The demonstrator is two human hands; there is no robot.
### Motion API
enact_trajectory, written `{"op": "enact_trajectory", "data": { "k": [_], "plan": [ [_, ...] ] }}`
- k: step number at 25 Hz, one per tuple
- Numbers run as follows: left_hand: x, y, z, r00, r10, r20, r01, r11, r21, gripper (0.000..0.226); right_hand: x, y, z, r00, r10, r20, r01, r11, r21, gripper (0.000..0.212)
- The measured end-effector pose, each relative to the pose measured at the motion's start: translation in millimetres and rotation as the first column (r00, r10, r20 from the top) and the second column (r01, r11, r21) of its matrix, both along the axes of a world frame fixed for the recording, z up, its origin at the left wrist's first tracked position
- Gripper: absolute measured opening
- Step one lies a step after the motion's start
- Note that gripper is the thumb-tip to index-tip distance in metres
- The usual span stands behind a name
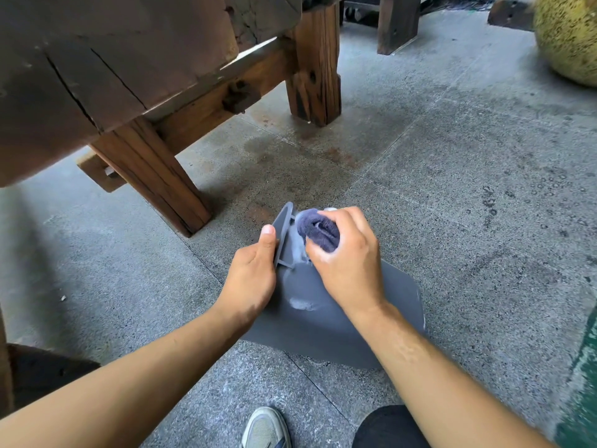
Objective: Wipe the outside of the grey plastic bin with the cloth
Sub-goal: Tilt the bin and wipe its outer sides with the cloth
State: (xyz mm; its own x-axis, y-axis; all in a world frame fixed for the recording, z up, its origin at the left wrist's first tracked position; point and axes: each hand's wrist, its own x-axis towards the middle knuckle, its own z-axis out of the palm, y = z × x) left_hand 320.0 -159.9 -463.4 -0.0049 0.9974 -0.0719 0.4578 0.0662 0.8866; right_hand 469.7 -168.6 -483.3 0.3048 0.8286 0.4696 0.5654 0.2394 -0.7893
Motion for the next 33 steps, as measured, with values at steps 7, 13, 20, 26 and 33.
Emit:
{"op": "enact_trajectory", "data": {
  "k": [7, 13, 20, 26, 33],
  "plan": [
    [-13.0, 1.7, -8.0, 0.996, 0.086, 0.004, -0.086, 0.996, -0.015, 0.071, 13.1, 13.1, 17.6, 0.943, 0.325, 0.07, -0.311, 0.936, -0.163, 0.042],
    [-14.4, 0.2, -6.9, 0.998, 0.055, -0.005, -0.055, 0.998, -0.01, 0.07, 35.7, 28.4, 35.1, 0.841, 0.531, 0.106, -0.488, 0.828, -0.276, 0.04],
    [-18.2, 6.8, -10.2, 0.995, 0.1, 0.026, -0.099, 0.994, -0.046, 0.072, 24.0, 4.8, 30.7, 0.773, 0.604, 0.195, -0.571, 0.796, -0.201, 0.043],
    [-27.3, 15.8, -17.4, 0.99, 0.143, -0.009, -0.143, 0.979, -0.144, 0.079, 38.4, 3.2, 24.9, 0.744, 0.659, 0.113, -0.615, 0.74, -0.271, 0.058],
    [-28.7, 19.4, -17.8, 0.982, 0.185, 0.03, -0.177, 0.971, -0.162, 0.079, 18.0, -26.4, 5.0, 0.776, 0.606, 0.173, -0.595, 0.795, -0.115, 0.058]
  ]
}}
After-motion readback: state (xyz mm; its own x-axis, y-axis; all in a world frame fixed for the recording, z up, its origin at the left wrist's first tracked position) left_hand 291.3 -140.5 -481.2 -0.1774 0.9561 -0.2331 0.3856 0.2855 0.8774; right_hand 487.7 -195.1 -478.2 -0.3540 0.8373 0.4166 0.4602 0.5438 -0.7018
